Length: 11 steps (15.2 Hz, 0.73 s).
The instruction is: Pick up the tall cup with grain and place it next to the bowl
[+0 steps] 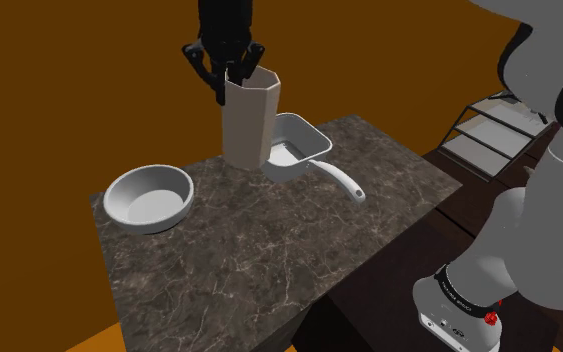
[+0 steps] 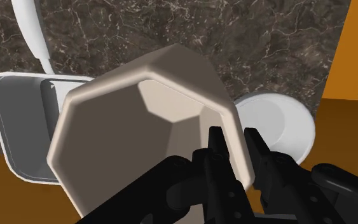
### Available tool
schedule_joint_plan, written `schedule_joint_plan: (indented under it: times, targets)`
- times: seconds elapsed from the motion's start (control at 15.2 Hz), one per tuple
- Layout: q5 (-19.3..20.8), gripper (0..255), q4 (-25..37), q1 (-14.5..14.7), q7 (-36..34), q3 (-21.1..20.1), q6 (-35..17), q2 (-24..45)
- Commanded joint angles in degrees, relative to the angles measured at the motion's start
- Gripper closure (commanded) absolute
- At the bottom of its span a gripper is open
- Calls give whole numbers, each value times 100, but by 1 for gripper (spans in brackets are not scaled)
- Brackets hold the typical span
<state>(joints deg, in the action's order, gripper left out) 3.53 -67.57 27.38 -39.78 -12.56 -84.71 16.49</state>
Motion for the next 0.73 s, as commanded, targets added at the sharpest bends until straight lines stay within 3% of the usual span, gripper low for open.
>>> schedule_joint_plan:
  times: [0.0,0.07,0.66]
  targets:
    - [112,255,552,227,-259,-77,177,379]
    - [202,255,1025,403,-417,-118,343,693]
    - [100,255,-313,275,-405,-107,-592,286]
